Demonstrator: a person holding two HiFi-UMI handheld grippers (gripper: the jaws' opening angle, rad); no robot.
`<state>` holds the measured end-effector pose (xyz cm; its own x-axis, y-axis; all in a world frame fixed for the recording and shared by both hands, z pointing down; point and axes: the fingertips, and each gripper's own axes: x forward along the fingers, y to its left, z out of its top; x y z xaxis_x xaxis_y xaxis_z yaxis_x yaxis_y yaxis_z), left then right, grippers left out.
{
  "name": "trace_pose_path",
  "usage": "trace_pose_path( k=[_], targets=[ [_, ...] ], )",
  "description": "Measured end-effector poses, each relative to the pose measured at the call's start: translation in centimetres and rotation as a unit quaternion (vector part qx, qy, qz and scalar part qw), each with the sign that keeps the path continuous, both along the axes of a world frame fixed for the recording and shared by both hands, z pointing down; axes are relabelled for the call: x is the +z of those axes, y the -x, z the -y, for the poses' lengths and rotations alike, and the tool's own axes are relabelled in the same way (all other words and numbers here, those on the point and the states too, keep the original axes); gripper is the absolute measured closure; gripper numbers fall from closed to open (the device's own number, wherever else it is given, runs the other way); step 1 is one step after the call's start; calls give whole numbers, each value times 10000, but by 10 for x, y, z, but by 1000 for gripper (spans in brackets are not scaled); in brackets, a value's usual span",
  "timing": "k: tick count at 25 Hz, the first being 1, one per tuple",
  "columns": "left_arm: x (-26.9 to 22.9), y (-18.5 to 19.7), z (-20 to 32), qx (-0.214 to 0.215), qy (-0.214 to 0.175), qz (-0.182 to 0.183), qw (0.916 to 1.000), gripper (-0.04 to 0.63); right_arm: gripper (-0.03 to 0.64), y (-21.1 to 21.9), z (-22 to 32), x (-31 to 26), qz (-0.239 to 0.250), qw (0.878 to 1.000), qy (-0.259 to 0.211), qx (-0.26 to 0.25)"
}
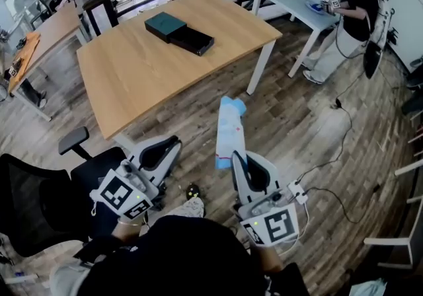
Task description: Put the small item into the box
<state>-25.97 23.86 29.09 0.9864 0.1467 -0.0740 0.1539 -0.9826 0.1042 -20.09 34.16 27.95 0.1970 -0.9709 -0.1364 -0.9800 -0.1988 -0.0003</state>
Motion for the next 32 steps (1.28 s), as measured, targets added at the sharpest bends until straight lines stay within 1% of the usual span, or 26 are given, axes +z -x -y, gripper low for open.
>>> trace_pose_path(
  k=[2,4,10,13,17,21,24,29,32],
  targets=[
    [5,-10,17,-29,12,23,10000,569,589,-10,18,0,45,10000,-9,-7],
    [14,-20,30,-36,74,106,9999,569,589,-23,36,1,198,9998,-71,15],
    [40,-48,68,-145,181,379,9990,569,589,-58,80,23,383,9992,72,-122],
    [36,-57,91,-310,139,352,9988,569,589,-72,103,21,416,9989,69,-221],
    [32,-61,122,-510,118,341,9980,569,589,-77,132,11,355,9985,-24,-405],
    [22,-69,141,-584,72,200,9981,569,589,-89,153,8,273,9984,11,-491],
    [19,-78,151,-615,12,163,9980,569,589,-96,165,6,168,9981,-11,-594],
    [26,-104,158,-588,138,283,9978,569,589,-121,180,13,308,9970,-9,-704],
    [29,-129,169,-687,61,362,9970,569,589,-149,192,14,318,9962,-60,-803]
  ],
)
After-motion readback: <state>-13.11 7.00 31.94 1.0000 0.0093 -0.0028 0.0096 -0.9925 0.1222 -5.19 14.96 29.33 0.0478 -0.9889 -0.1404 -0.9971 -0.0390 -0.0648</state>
